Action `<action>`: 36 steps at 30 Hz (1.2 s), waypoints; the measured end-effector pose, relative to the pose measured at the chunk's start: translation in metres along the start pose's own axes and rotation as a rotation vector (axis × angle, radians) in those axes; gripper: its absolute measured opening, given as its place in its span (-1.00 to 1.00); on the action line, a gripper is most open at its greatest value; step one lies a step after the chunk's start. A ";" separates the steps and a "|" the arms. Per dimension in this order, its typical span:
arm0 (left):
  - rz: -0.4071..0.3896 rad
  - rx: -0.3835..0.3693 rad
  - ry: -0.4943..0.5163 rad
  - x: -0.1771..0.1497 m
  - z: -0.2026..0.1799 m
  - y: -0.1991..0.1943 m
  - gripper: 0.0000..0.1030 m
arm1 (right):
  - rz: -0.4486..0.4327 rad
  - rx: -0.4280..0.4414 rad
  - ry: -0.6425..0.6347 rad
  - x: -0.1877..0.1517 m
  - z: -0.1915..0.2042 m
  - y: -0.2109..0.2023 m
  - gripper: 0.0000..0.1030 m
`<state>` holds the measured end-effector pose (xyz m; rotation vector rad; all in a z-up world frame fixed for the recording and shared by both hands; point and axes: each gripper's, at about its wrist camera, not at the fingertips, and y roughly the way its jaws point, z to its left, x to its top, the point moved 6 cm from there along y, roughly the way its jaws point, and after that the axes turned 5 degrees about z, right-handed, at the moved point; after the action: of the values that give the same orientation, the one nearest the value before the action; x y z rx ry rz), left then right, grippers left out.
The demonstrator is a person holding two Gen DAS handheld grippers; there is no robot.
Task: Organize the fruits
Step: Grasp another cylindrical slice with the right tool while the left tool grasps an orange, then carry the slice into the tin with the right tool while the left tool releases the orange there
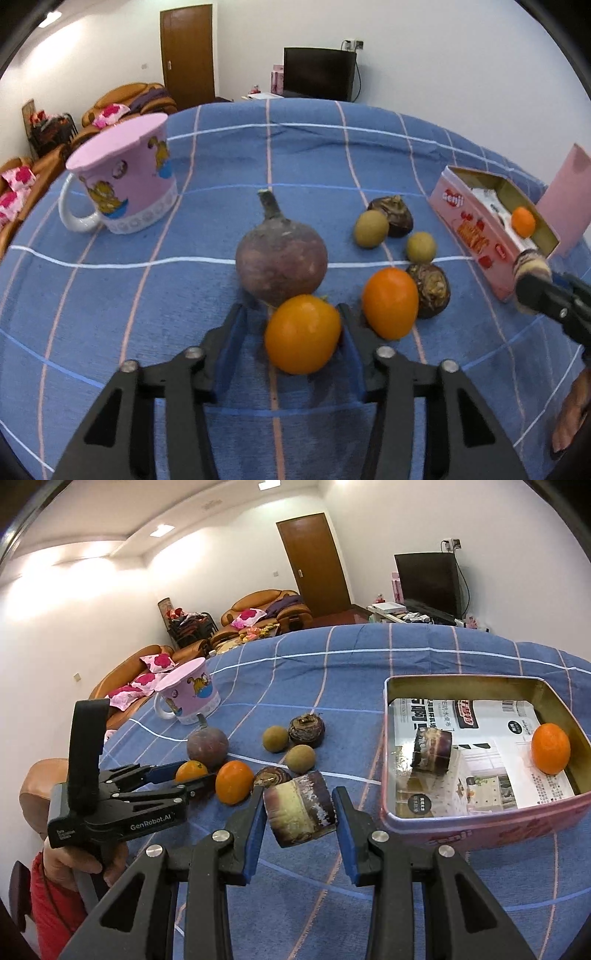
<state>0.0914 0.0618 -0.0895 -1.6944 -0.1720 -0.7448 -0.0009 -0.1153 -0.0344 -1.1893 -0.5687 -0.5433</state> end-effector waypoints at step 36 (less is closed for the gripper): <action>-0.329 -0.031 -0.023 0.040 -0.138 -0.031 -0.31 | -0.294 -0.396 -0.093 0.035 -0.075 -0.064 -0.27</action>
<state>0.0553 -0.0677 -0.0305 -1.7254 -0.4656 -0.9748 -0.0081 -0.2076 0.0129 -1.5210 -0.7441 -0.8827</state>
